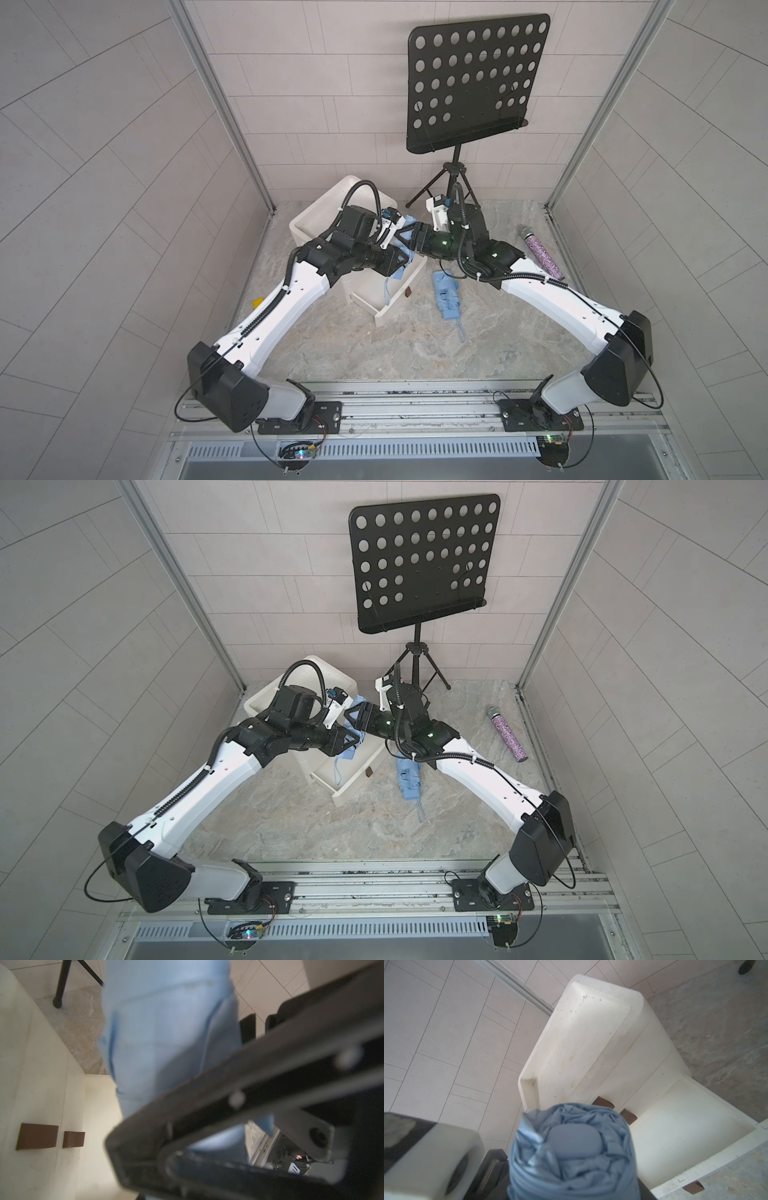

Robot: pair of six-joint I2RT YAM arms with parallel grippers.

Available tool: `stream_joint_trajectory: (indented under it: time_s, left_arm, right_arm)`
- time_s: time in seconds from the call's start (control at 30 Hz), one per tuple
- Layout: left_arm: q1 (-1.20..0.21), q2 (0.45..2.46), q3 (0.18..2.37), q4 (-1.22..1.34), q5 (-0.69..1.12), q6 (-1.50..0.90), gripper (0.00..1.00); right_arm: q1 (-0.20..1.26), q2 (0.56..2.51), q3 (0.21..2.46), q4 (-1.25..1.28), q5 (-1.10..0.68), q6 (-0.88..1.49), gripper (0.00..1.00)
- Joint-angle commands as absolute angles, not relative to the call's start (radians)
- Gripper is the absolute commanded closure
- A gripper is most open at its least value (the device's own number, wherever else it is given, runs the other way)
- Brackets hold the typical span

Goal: Place the umbrella in the drawer by color
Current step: Pick up the umbrella from the center of the board.

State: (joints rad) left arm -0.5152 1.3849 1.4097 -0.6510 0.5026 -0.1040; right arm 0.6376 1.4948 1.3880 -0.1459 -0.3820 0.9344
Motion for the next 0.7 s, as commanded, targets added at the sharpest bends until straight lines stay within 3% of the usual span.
stream_joint_trajectory:
  time_s: [0.0,0.27,0.53,0.67]
  left_arm:
    - [-0.469,1.336,1.478,-0.646,0.581,-0.098,0.93]
    - [-0.416,1.333,1.561,-0.697,0.778,-0.118,0.93]
    - [-0.41,1.348,1.615,-0.715,1.109,-0.189,0.93]
    - [-0.41,1.338,1.611,-0.708,1.167,-0.201,0.93]
  right_arm:
    - [0.608,1.384,1.342,-0.079,-0.42,0.896,0.32]
    - [0.534,1.191,1.181,0.095,-0.565,0.839,0.29]
    - [0.534,1.188,1.088,0.328,-0.685,0.879,0.29]
    - [0.535,1.198,1.089,0.353,-0.701,0.881,0.29]
